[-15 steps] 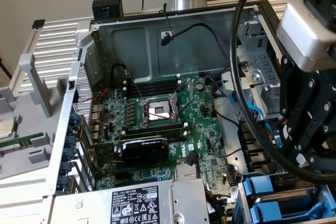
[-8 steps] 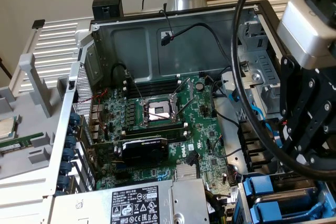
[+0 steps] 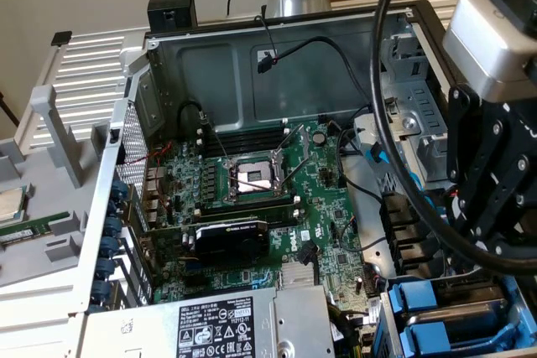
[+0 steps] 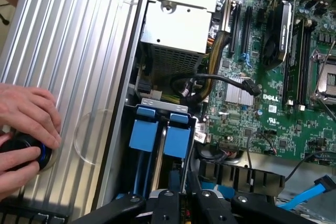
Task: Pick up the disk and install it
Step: 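Insert the first disk wire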
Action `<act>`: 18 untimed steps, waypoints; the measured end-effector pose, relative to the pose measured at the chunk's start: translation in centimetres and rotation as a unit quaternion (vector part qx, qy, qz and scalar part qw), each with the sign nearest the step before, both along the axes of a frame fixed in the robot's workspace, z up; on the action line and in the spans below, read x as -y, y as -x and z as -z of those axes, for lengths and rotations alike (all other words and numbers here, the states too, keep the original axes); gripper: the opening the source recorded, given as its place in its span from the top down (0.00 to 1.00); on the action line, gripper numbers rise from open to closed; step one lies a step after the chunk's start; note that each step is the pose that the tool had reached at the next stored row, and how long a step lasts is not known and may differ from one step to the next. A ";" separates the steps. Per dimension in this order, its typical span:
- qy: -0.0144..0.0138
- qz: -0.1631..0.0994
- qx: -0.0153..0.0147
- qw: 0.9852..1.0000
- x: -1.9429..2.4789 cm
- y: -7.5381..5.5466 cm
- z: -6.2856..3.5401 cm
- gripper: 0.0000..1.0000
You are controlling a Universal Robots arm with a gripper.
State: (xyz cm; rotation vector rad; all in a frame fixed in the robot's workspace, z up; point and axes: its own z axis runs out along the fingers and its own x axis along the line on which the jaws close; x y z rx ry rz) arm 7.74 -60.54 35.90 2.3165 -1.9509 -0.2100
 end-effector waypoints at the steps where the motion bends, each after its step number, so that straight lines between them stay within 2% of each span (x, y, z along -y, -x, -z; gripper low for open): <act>1: 0.001 0.000 -0.001 1.000 -0.04 0.0 -0.01 0.82; 8: 0.006 0.000 -0.016 1.000 -0.19 -0.4 -0.17 0.82; 11: 0.007 0.000 -0.019 1.000 -0.28 -0.6 -0.25 0.82; 14: 0.008 0.000 -0.023 1.000 -0.30 -0.8 -0.31 0.82; 18: 0.010 0.000 -0.026 1.000 -0.34 -1.2 -0.35 0.82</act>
